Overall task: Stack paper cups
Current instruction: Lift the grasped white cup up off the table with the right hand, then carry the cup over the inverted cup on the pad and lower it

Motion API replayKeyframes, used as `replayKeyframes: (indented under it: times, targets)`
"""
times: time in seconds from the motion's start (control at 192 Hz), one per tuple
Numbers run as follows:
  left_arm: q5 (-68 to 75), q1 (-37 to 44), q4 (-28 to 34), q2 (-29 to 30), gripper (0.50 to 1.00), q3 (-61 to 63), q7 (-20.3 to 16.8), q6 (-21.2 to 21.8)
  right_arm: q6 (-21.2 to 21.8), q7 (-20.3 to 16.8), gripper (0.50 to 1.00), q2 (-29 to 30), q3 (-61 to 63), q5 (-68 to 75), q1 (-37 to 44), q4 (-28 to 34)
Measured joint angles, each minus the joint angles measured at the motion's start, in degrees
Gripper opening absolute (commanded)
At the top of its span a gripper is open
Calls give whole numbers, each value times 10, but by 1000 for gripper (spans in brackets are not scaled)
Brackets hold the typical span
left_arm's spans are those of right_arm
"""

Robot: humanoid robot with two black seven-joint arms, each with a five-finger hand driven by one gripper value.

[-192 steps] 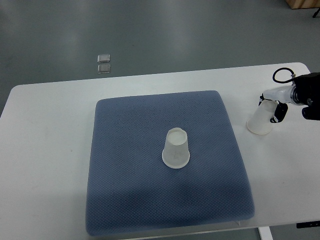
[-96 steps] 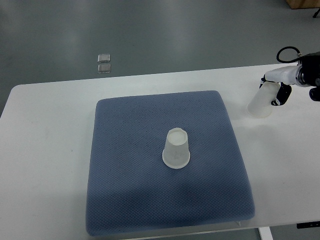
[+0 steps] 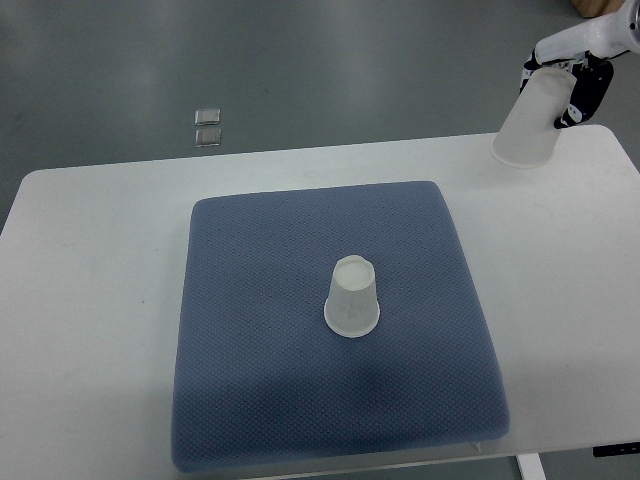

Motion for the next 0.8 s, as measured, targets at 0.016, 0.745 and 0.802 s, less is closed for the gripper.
replayKeyframes:
  times: [0.016, 0.745, 0.802]
  targets:
    - [0, 0, 0, 0, 1000, 0, 0, 0, 3, 0, 678, 0, 0, 0, 5, 3]
    - [0, 0, -1, 0, 1000, -1, 0, 0, 13, 0, 680, 86, 46, 126, 127, 110]
    - [0, 0, 0, 0, 1000, -1, 0, 0, 12, 0, 680, 101, 55, 139, 129, 110]
